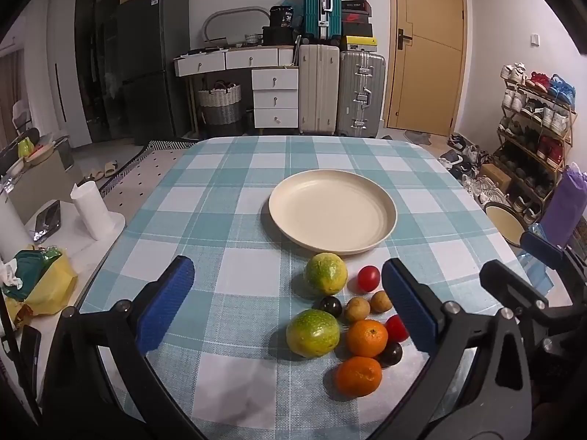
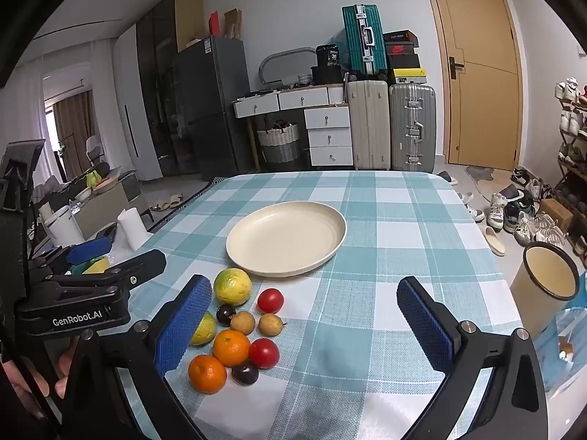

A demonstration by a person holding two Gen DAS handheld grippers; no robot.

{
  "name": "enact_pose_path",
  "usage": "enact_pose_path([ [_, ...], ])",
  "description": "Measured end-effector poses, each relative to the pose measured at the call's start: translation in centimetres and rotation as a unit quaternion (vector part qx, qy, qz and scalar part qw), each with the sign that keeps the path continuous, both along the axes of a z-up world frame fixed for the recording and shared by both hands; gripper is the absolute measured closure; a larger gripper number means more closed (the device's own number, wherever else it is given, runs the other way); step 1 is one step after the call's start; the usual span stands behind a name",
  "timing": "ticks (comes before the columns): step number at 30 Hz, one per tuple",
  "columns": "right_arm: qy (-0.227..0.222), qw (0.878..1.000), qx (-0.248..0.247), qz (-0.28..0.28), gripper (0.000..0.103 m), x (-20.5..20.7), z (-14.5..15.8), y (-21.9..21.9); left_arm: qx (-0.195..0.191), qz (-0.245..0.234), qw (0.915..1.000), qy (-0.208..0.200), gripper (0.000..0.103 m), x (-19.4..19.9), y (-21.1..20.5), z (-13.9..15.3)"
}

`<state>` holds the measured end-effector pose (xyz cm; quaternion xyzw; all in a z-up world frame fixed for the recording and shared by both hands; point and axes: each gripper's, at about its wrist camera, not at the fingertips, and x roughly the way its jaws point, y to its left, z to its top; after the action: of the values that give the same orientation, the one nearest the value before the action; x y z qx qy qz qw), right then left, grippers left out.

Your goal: Organize fruits

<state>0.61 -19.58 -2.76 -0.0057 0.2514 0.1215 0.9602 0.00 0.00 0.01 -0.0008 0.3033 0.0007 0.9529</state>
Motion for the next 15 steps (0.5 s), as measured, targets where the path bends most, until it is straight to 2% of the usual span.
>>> enact_pose_path([
  [15, 0.001, 1.000, 0.005, 0.000, 0.000, 0.00, -0.10, -0.11, -0.001, -0.001, 1.0000, 0.001, 0.001, 0.10, 0.11, -0.24],
])
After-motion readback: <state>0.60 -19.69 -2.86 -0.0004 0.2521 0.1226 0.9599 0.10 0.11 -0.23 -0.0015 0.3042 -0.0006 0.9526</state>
